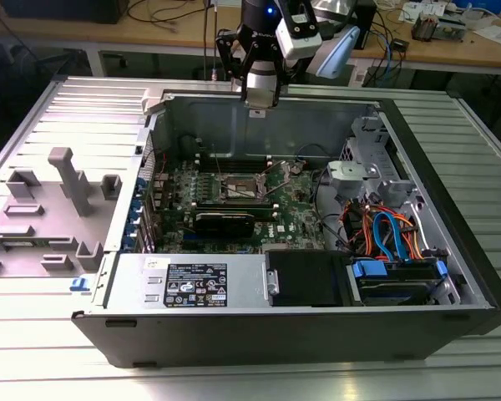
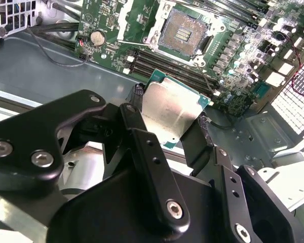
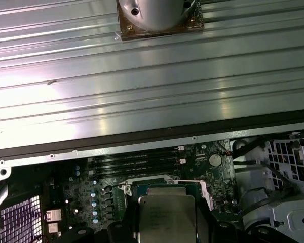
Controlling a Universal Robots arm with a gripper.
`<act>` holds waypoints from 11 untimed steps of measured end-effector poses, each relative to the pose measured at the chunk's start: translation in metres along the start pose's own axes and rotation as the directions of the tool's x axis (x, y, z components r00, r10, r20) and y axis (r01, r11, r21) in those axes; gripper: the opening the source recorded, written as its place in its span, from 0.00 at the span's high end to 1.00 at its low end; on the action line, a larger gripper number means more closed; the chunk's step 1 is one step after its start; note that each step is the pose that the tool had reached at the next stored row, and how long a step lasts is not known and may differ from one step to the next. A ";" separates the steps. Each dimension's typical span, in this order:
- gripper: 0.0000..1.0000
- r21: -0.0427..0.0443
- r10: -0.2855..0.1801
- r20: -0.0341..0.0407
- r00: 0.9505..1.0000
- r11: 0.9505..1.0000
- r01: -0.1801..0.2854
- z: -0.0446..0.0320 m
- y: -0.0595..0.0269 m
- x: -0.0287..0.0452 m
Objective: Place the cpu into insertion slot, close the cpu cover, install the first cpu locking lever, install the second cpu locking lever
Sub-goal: 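Place the cpu into insertion slot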
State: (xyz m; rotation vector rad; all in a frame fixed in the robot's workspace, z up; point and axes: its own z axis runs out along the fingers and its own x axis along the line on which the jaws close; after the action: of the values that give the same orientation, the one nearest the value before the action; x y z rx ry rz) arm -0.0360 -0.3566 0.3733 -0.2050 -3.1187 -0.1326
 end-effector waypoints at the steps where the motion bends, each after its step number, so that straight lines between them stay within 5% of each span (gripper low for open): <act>1: 0.45 0.000 0.000 0.000 1.000 1.000 0.000 0.0000 0.0000 0.0000; 11: 0.45 -0.001 0.054 0.004 0.999 0.999 -0.054 0.0002 -0.0001 0.0000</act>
State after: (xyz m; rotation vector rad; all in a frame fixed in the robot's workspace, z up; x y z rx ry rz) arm -0.0360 -0.3568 0.3730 -0.2893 -3.1142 -0.1331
